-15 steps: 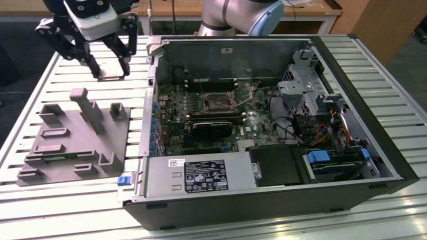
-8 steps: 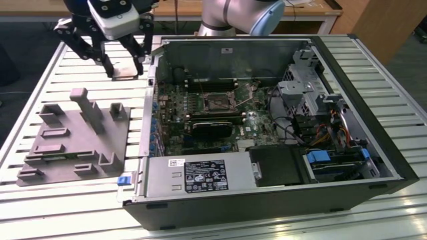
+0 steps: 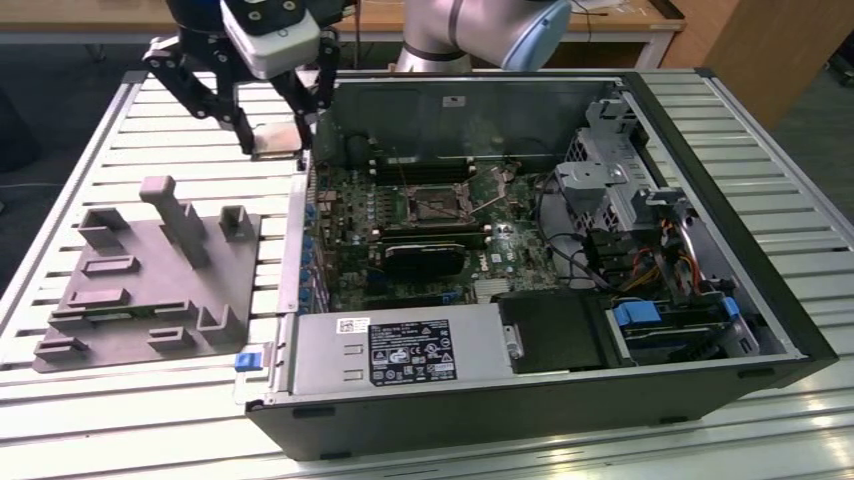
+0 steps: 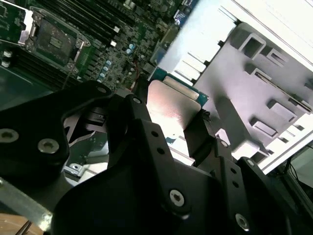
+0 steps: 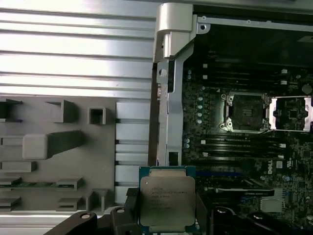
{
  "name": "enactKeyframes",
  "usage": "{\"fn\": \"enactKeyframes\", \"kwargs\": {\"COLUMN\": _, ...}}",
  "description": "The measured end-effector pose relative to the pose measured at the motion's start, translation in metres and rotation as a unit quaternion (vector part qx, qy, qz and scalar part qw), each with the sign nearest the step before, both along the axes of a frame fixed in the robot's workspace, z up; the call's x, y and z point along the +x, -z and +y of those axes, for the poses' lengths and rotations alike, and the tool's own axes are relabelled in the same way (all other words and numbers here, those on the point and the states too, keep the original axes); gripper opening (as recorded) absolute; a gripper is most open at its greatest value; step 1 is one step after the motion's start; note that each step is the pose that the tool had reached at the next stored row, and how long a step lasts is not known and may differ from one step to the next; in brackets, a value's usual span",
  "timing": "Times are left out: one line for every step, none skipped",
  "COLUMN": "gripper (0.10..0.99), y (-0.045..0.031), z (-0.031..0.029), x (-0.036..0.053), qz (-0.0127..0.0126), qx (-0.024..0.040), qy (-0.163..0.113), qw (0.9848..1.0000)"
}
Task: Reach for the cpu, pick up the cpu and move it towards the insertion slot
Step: 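Pick up the cpu and move it towards the insertion slot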
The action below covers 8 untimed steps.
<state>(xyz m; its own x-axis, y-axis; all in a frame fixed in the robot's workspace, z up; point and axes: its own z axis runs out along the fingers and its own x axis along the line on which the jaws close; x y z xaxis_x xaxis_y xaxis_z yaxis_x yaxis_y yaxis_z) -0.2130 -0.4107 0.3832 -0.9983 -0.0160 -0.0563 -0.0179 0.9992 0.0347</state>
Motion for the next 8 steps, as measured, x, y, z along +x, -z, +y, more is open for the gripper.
{"fn": "enactKeyframes", "kwargs": {"gripper": 0.545, "y": 0.0, "z": 0.0, "x": 0.003, "qz": 0.0, "qx": 0.0, "qy": 0.0, "qw": 1.0}}
{"fn": "enactKeyframes", "kwargs": {"gripper": 0.545, "y": 0.0, "z": 0.0, "x": 0.006, "qz": 0.0, "qx": 0.0, "qy": 0.0, "qw": 1.0}}
{"fn": "enactKeyframes", "kwargs": {"gripper": 0.545, "y": 0.0, "z": 0.0, "x": 0.0088, "qz": 0.0, "qx": 0.0, "qy": 0.0, "qw": 1.0}}
{"fn": "enactKeyframes", "kwargs": {"gripper": 0.545, "y": 0.0, "z": 0.0, "x": 0.0118, "qz": 0.0, "qx": 0.0, "qy": 0.0, "qw": 1.0}}
{"fn": "enactKeyframes", "kwargs": {"gripper": 0.545, "y": 0.0, "z": 0.0, "x": 0.0147, "qz": 0.0, "qx": 0.0, "qy": 0.0, "qw": 1.0}}
{"fn": "enactKeyframes", "kwargs": {"gripper": 0.545, "y": 0.0, "z": 0.0, "x": 0.0177, "qz": 0.0, "qx": 0.0, "qy": 0.0, "qw": 1.0}}
{"fn": "enactKeyframes", "kwargs": {"gripper": 0.545, "y": 0.0, "z": 0.0, "x": 0.0206, "qz": 0.0, "qx": 0.0, "qy": 0.0, "qw": 1.0}}
{"fn": "enactKeyframes", "kwargs": {"gripper": 0.545, "y": 0.0, "z": 0.0, "x": 0.0235, "qz": 0.0, "qx": 0.0, "qy": 0.0, "qw": 1.0}}
